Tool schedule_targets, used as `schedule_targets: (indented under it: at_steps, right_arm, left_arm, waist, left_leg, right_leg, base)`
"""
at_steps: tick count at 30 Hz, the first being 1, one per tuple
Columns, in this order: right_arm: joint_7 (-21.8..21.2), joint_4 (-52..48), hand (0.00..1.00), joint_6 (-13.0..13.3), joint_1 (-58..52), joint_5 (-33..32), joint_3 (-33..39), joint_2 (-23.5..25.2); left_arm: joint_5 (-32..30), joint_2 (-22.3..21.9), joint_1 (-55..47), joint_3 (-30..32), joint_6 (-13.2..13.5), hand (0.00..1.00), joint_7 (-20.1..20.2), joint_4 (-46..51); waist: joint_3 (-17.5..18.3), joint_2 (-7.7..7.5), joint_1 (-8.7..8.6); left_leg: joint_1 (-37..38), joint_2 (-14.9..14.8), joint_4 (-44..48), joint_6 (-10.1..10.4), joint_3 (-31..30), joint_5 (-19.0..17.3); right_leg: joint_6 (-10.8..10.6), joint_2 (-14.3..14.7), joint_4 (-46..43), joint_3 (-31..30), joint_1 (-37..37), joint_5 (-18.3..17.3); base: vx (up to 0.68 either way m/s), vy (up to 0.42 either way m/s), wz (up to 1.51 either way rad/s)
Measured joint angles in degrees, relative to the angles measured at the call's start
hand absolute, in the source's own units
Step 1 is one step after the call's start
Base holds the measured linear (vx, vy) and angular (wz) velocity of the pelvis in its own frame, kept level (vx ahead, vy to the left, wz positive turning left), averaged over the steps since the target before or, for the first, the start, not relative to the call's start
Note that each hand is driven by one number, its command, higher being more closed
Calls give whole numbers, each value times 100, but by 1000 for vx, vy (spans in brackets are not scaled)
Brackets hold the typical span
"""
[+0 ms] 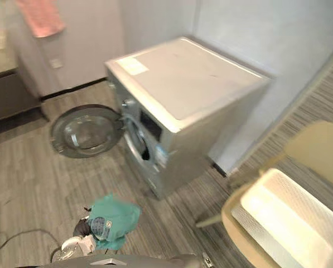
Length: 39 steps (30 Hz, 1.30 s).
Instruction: Pick up the laundry basket with both hands and put the clothes into the washing machine.
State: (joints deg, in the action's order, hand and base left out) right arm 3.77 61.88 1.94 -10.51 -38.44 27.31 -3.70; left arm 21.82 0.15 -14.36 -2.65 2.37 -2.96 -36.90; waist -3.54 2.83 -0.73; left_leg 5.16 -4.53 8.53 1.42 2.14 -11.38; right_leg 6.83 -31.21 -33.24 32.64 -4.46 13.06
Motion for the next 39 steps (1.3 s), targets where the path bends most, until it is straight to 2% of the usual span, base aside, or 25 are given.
schedule_targets:
  at_steps: [1,2,3,5,7,8,9,10,13,16,17,18,19,20,21,22,24,25,28,29,30,31,32,36,39]
  right_arm:
    - [0,-15,0,6,58,-2,60,84]
    - [-47,-23,0,-6,165,9,89,249]
    - [-91,-31,0,-9,181,9,79,343]
    - [-203,-151,0,10,115,-7,-29,570]
    - [-208,-316,0,16,35,-11,9,632]
    - [-209,-470,0,40,-61,-19,-21,571]
    - [-211,-527,0,41,-66,-14,-55,524]
    - [-213,-644,0,35,-61,-12,-193,479]
    - [-203,-644,0,38,-245,-31,-376,650]
    - [-202,-742,0,62,-308,-156,-357,482]
    - [-201,-738,0,66,-291,-229,-353,477]
    - [-201,-743,0,58,-310,-283,-354,485]
    - [-202,-767,0,59,-324,-293,-355,481]
    - [-198,-836,0,69,-354,-389,-381,483]
    - [-189,-927,0,71,-314,-430,-464,469]
    - [-183,-945,0,85,-308,-454,-465,468]
    - [-162,-919,0,98,-206,-482,-542,445]
    - [-136,-927,0,103,-168,-498,-641,429]
    - [-57,-908,0,107,29,-498,-784,404]
    - [-57,-885,0,93,63,-452,-740,377]
    - [-61,-916,0,77,64,-438,-743,346]
    - [-68,-853,0,58,51,-389,-668,389]
    - [-98,-756,0,-3,-48,-393,-647,624]
    - [-191,-695,0,47,-76,-391,-623,679]
    - [-211,-701,0,37,18,-390,-558,650]
  left_arm:
    - [-28,48,-7,75,8,100,-5,-18]
    - [-97,173,22,261,5,100,-25,-110]
    - [-138,235,62,296,4,100,-35,-171]
    - [-234,318,179,335,-26,100,-16,-220]
    - [-305,246,310,281,-56,100,-4,-187]
    - [-364,51,387,216,-56,100,42,-180]
    - [-382,-126,430,223,-55,100,54,-186]
    - [-402,-231,506,265,-68,100,55,-204]
    - [-405,-173,727,123,-63,100,70,-152]
    - [-404,-315,672,-86,-69,100,78,119]
    - [-403,-360,593,-130,-86,100,80,224]
    - [-403,-394,543,-185,-115,100,79,293]
    - [-400,-393,542,-203,-129,100,80,322]
    - [-396,-394,531,-170,-133,100,82,407]
    - [-394,-383,527,-83,-130,100,79,480]
    - [-394,-350,536,-62,-127,100,78,490]
    - [-388,-342,532,39,-126,100,62,497]
    - [-388,-342,531,73,-126,100,54,501]
    - [-283,-355,501,207,-123,100,-40,578]
    - [-230,-373,428,258,-111,100,-48,625]
    - [-214,-379,353,259,-112,100,-48,623]
    - [-214,-337,263,252,-116,100,-44,578]
    - [-224,-148,203,377,-120,100,-73,512]
    - [-241,-42,311,265,-102,100,-58,542]
    - [-249,-56,302,225,-99,100,-57,723]
  waist:
    - [-2,14,25]
    - [-77,-179,18]
    - [-109,-267,12]
    - [-216,-661,20]
    - [-182,-663,55]
    - [-254,-545,-38]
    - [-311,-406,-48]
    - [-324,-308,-56]
    - [-58,-563,-180]
    - [-22,-214,-141]
    - [-35,-183,-153]
    - [-80,-142,-178]
    - [-79,-158,-174]
    - [-116,-99,-120]
    - [-131,-206,-8]
    - [-127,-200,12]
    - [-132,-262,118]
    - [-143,-292,167]
    - [-105,-386,374]
    - [-28,-336,429]
    - [39,-263,441]
    - [191,-292,368]
    - [367,-665,212]
    - [414,-732,218]
    - [409,-719,208]
  left_leg:
    - [-12,-76,17,-175,-233,-87]
    - [-43,-94,27,-201,-479,-105]
    - [-63,-102,30,-201,-591,-105]
    - [-113,71,96,-107,-865,-297]
    - [-260,68,608,17,-522,-436]
    - [-386,-27,1080,-112,-85,-522]
    - [-394,-94,1102,-226,-82,-654]
    - [-301,-154,1093,125,-238,-923]
    - [-341,-72,1061,274,-746,-912]
    - [-865,-418,2744,294,-851,-1401]
    - [-1147,-468,3522,539,-870,-1185]
    - [-1459,-504,4389,1257,-966,-719]
    - [-1610,-523,4810,1280,-985,-382]
    - [-1844,-554,5518,1243,-906,462]
    - [-2081,-648,6061,1127,-742,591]
    - [-2225,-691,6179,961,-634,372]
    - [-2691,-950,5569,336,-276,-279]
    - [-2741,-1014,5171,249,-303,-361]
    - [-2429,-1031,2631,275,-1429,-267]
    - [-2258,-1011,2159,640,-1901,-42]
    - [-2208,-1007,2077,903,-1864,47]
    - [-2229,-884,2406,1260,-1500,-368]
    - [-2264,-568,2613,1125,-1142,-484]
    - [-1844,-512,2341,841,-391,-376]
    - [-1239,-472,1569,564,401,-113]
  right_leg:
    - [-194,335,-191,-622,-194,-685]
    - [-595,1053,-396,-1581,-500,-1684]
    - [-575,1421,-390,-1855,-582,-1932]
    - [-682,2215,496,-1934,-548,-2289]
    - [-1111,2088,875,-1683,-203,-2490]
    - [-1165,2036,582,-1607,-153,-2503]
    - [-1164,2063,115,-1648,-282,-2502]
    - [-1029,2257,-92,-2070,-625,-2843]
    - [-943,2486,395,-2194,-550,-2915]
    - [-786,2880,404,-1910,-385,-3109]
    - [-806,2966,382,-1891,-200,-3192]
    - [-826,2987,403,-1889,32,-3233]
    - [-824,3015,448,-1914,174,-3241]
    - [-778,3080,610,-2080,433,-3267]
    - [-764,3102,802,-2323,669,-3275]
    - [-766,3099,872,-2427,738,-3272]
    - [-884,2895,1158,-2955,890,-3206]
    - [-910,2831,1227,-3164,914,-3191]
    - [-1078,2496,1454,-4165,898,-3282]
    - [-1418,2386,1411,-4601,832,-3484]
    - [-1537,2317,1420,-4770,851,-3562]
    - [-1631,2020,1436,-5002,888,-3622]
    - [-1590,1647,1377,-5297,848,-3146]
    - [-1418,1538,1076,-5317,248,-1285]
    - [-1236,1446,-29,-3823,-446,-1481]
  base:
    - [17,66,111]
    - [26,-17,78]
    - [5,-73,101]
    - [-14,-157,91]
    - [1,-106,67]
    - [82,-2,58]
    - [-18,14,50]
    - [-23,-33,31]
    - [105,-142,87]
    - [274,-52,20]
    - [322,-23,6]
    - [326,-12,0]
    - [289,36,-24]
    - [286,84,-59]
    - [289,100,-68]
    - [331,172,-85]
    - [295,251,-105]
    - [275,322,-137]
    - [286,508,-161]
    - [186,517,-138]
    - [253,673,-135]
    - [265,607,-81]
    - [257,565,-53]
    - [204,483,-59]
    - [65,225,-104]
